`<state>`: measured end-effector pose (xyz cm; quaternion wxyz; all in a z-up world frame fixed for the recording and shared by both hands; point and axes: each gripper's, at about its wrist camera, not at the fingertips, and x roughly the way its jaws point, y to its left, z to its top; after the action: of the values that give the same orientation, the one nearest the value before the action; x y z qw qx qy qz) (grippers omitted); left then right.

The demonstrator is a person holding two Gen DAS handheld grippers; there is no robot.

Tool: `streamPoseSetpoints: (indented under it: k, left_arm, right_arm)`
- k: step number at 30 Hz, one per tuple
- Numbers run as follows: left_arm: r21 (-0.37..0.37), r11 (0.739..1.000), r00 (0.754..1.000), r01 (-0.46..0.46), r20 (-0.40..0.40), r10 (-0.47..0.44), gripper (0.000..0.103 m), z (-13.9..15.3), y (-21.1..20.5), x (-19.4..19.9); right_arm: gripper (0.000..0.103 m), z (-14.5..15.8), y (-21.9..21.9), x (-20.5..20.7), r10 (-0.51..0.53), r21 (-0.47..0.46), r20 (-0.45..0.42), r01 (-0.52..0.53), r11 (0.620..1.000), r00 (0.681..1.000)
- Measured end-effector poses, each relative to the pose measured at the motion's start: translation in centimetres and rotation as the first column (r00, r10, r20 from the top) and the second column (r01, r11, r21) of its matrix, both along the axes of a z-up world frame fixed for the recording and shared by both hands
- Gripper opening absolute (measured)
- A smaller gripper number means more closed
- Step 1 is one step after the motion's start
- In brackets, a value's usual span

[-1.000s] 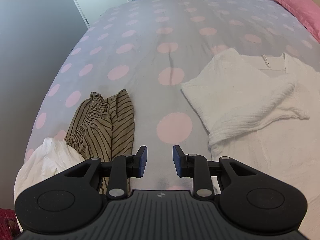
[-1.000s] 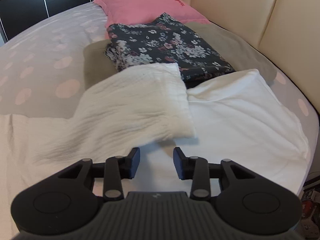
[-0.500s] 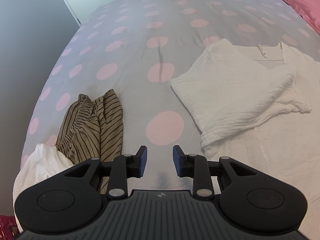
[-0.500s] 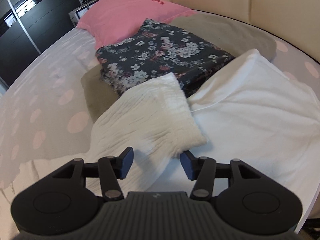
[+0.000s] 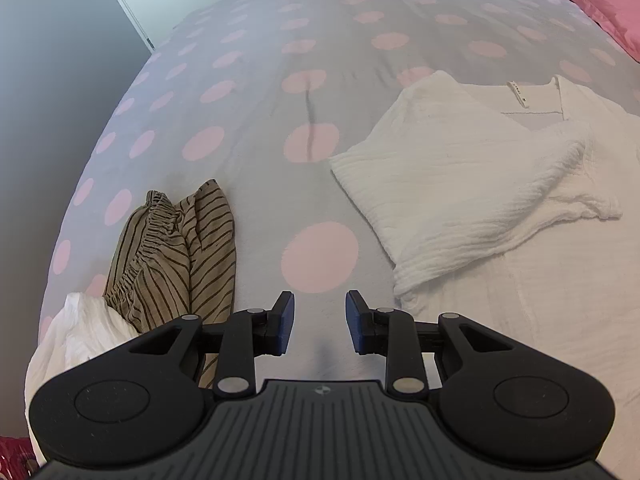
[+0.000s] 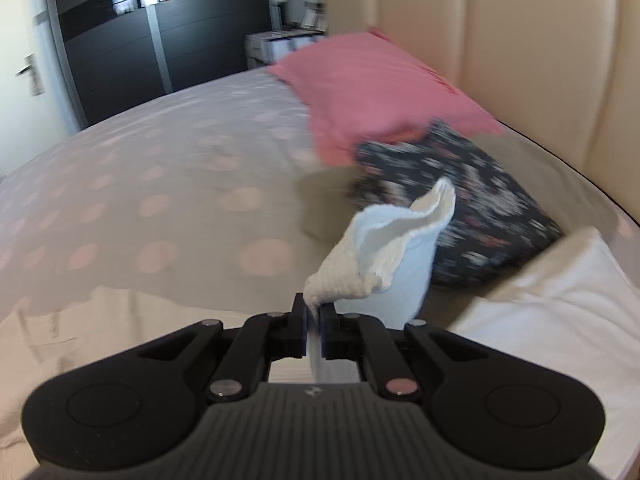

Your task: Fold clothes

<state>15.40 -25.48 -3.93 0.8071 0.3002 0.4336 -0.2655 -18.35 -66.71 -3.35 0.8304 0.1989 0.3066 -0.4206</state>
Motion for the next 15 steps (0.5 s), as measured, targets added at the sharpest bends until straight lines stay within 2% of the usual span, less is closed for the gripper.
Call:
streamPoseSetpoints:
  k: [4,7,10,14,15]
  left_arm:
    - [-0.007,1.0,1.0,-0.009,-0.002,0.009,0.026,0.2,0.3,0.2]
    - [-0.013,1.0,1.0,-0.015,-0.005,0.015,0.026,0.2,0.8,0.4]
    - [-0.016,1.0,1.0,-0.014,-0.01,0.014,0.026,0.2,1.1,0.5]
    - [-0.016,1.0,1.0,-0.015,-0.016,0.015,0.026,0.1,1.5,0.8]
    - [-0.017,1.0,1.0,-0.016,-0.018,0.016,0.026,0.1,1.6,0.9]
  right_arm:
    - [0.007,-0.4,4.1,4.9,0.16,0.01,-0.037,-0.16,0.987,0.986]
    - [0.007,-1.8,7.4,8.3,0.297,0.045,-0.101,-0.294,0.955,0.95]
    - [0.007,-4.3,11.0,11.4,0.442,0.119,-0.201,-0.426,0.897,0.874]
    - [0.008,-8.2,15.1,14.2,0.584,0.214,-0.321,-0.544,0.812,0.745]
    - [0.013,-8.9,16.0,14.6,0.606,0.227,-0.349,-0.563,0.795,0.715]
